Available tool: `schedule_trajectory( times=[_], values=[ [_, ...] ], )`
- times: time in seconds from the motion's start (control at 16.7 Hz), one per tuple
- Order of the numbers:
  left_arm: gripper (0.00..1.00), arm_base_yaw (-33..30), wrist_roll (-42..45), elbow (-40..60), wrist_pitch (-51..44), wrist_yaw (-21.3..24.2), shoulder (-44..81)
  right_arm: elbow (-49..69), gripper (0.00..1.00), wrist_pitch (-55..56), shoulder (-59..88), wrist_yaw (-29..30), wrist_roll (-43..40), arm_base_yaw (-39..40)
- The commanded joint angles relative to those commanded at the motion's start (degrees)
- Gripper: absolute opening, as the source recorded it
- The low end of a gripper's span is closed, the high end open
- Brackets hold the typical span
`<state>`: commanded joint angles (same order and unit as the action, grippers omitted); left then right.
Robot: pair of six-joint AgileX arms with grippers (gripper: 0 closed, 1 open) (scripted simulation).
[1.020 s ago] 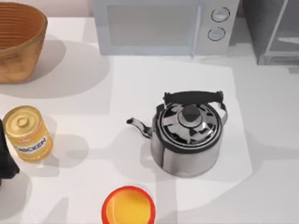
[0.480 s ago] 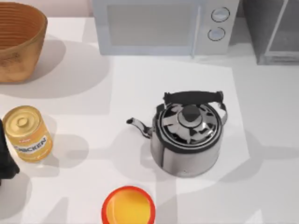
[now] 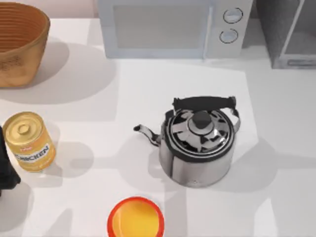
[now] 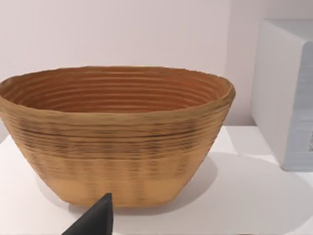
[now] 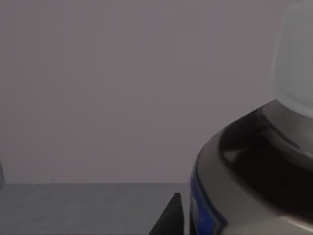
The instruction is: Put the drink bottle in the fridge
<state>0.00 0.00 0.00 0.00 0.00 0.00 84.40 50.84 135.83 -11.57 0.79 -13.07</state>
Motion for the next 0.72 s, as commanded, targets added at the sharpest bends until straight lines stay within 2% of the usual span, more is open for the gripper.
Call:
schedule_trajectory(
  times=[0.3, 0.72],
  values=[
    [1.00, 0.00, 0.00, 0.00, 0.00, 0.00, 0.00, 0.69, 0.01, -0.39, 0.34, 0.04, -0.06, 0.13],
    [1.00, 0.00, 0.00, 0.00, 0.00, 0.00, 0.00, 0.69, 0.53, -0.39, 0.34, 0.04, -0.06, 0.13]
  ],
)
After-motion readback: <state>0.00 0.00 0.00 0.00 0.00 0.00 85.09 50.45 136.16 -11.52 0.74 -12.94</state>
